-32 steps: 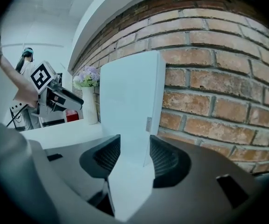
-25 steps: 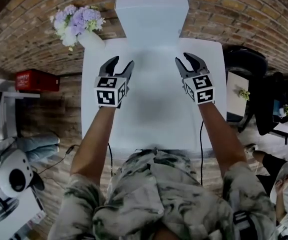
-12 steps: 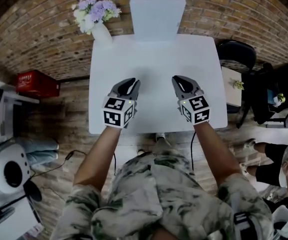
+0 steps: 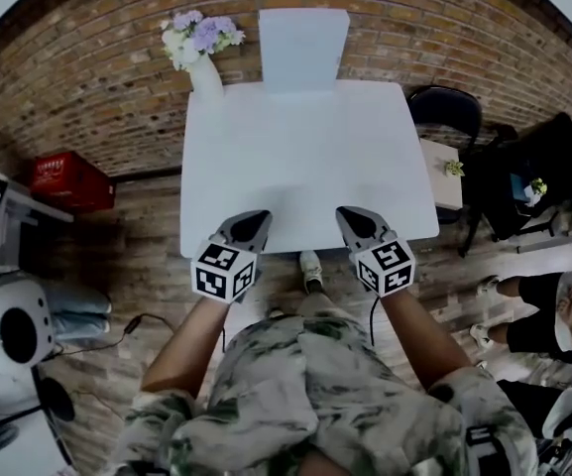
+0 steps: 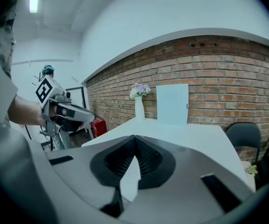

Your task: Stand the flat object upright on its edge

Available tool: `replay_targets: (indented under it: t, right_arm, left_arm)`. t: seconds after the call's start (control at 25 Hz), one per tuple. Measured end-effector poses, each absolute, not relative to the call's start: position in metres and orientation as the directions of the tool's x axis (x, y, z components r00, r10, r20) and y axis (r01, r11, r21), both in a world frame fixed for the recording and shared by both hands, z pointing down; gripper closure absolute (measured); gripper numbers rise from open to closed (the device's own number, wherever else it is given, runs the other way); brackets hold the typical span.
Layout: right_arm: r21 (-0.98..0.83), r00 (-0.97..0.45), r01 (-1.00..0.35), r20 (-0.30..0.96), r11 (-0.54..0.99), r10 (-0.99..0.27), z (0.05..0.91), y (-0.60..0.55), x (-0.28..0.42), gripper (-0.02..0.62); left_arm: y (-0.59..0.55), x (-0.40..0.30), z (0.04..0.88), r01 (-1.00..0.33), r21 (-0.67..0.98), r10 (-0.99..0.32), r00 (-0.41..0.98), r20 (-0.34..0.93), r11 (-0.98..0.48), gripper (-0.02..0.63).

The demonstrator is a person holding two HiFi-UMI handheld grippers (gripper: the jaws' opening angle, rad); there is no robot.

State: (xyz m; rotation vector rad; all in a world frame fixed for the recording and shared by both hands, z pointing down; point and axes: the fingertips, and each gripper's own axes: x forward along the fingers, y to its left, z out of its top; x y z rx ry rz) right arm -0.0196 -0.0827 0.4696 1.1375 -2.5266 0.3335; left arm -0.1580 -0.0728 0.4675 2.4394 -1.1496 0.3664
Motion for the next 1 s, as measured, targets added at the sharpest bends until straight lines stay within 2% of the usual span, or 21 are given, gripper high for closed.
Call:
replay_targets:
  t: [0.4,1.0]
  right_arm:
    - [-0.116,-0.644,-0.742,0.396,0.660,-0.654,0.464,0.017,-0.026,0.574]
    - [-0.091,-0.674,-0.698,0.419,0.710,-0.608,0.469,0.094,-0.045,0.574]
  left_arm:
    - [0.029,-0.175,0.442,-0.756,0.258,-0.664,0.653,0.364,-0.602,0.581]
    - [0.102,-0.186,0.464,-0.754,0.274,-0.640,0.654,0.404,-0.597,0.581]
